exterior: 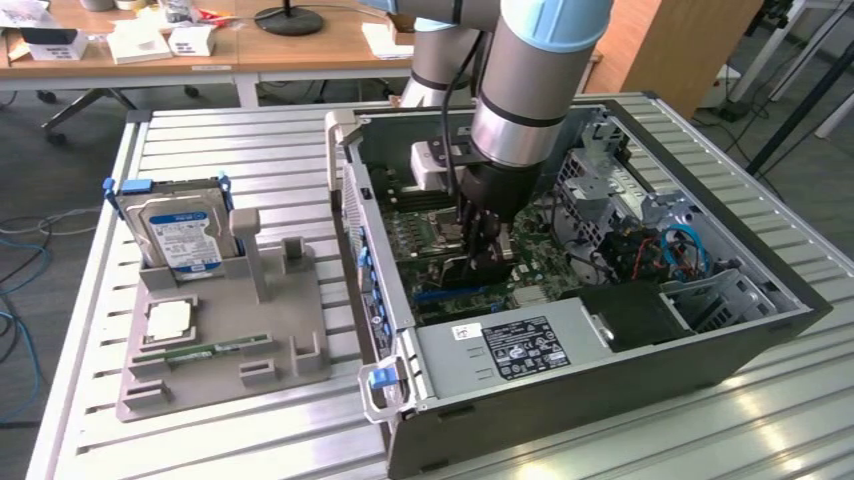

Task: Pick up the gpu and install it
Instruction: 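Insert the gpu into the slot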

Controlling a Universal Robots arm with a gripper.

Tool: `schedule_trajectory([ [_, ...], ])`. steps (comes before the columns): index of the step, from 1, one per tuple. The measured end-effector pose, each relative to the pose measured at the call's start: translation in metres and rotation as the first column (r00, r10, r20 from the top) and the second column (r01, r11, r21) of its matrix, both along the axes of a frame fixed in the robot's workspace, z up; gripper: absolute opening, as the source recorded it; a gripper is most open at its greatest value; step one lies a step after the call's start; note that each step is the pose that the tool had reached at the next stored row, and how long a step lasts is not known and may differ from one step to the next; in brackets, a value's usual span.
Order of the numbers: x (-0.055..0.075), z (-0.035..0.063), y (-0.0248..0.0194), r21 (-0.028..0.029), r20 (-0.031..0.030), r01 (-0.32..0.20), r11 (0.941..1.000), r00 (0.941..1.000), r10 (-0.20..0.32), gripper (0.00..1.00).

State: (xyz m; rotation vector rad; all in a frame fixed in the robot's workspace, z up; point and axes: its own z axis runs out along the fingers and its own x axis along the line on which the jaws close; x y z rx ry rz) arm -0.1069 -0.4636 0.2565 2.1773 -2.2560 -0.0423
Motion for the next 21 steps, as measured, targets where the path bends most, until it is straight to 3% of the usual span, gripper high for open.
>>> schedule_trajectory([
  [21, 0.0005, 0.0, 0.0, 0.0, 0.0, -0.013, 0.9999, 0.9999, 0.013, 0.26],
])
